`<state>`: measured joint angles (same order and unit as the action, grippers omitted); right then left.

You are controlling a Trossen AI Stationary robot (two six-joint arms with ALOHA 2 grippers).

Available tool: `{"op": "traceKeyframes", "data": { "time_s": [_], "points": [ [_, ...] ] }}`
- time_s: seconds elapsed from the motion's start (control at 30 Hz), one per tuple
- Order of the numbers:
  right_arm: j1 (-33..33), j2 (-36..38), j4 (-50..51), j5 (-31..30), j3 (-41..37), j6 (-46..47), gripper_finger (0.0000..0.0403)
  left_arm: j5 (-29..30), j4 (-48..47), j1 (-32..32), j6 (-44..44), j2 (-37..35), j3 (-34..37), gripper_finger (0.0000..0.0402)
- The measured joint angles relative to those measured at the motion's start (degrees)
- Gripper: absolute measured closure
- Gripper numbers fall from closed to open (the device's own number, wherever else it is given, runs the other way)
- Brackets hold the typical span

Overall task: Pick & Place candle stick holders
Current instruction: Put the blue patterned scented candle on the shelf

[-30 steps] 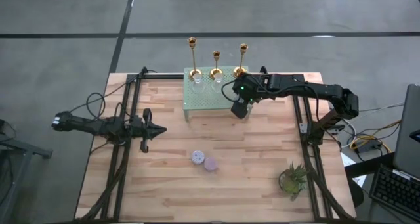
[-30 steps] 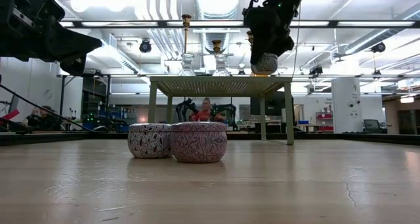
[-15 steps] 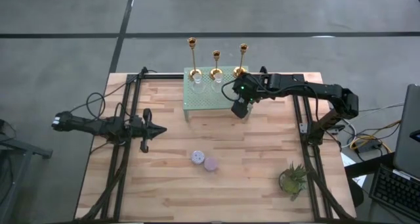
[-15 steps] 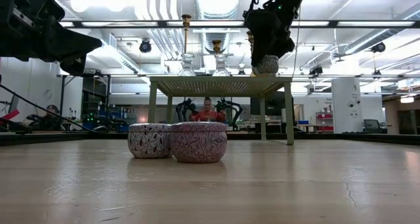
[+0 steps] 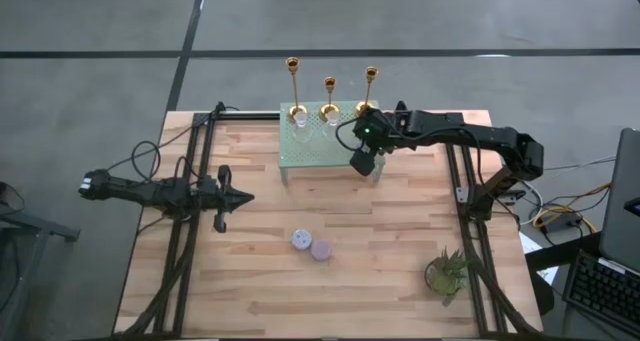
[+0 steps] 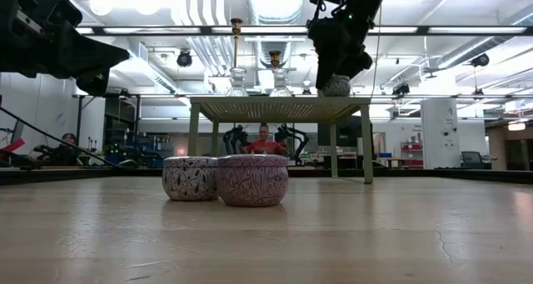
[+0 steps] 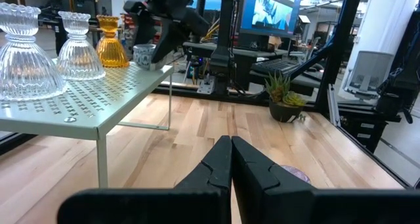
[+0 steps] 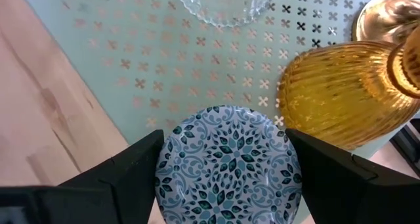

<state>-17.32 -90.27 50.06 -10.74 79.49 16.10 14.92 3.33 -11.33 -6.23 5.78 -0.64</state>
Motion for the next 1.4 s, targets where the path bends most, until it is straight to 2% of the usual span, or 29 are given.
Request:
{"op": "traceKeyframes", "data": {
  "time_s": [0.7, 1.03, 1.4],
  "points": [
    [-0.37, -0.99, -2.47, -0.42, -0.14, -1.75, 0.0094, -0.02, 0.0, -0.02, -0.01, 0.0, 0.02, 0.0392],
    [-0.44, -0.99, -2.64, -1.51, -0.14, -3.33, 0.0104, 0.0, 0.0, 0.0, 0.0, 0.0, 0.0, 0.0392],
    [-0.44, -0.99, -2.64, -1.49, -0.14, -5.29, 0.0078, 0.0, 0.0, 0.0, 0.01, 0.0, 0.02, 0.0392]
  ]
}}
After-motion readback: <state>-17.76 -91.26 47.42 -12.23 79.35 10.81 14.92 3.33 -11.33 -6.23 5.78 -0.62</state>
